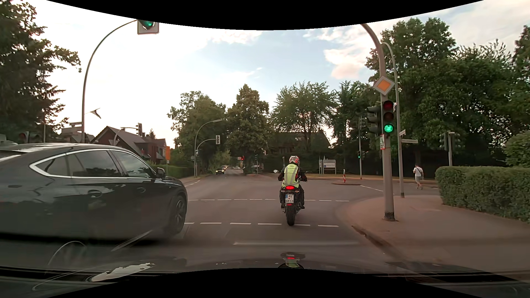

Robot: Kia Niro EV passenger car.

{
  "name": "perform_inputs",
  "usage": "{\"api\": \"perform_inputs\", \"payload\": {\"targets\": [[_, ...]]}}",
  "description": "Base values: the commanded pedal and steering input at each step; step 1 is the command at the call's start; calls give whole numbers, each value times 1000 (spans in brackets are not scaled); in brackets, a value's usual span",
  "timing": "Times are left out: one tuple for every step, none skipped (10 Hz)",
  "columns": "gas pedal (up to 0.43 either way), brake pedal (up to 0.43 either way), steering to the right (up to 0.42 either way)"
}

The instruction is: Follow the waypoints while adhering to traffic rules and regulations

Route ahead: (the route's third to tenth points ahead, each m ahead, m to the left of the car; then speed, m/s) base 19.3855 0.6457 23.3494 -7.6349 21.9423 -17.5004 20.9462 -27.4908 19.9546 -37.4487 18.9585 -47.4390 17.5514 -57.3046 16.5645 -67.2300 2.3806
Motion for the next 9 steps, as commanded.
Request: {"api": "perform_inputs", "payload": {"targets": [[87, 0, 0], [87, 0, 1], [87, 0, 4], [87, 0, 6], [87, 0, 8], [87, 0, 8], [87, 0, 10], [87, 0, 18], [87, 0, 23]]}}
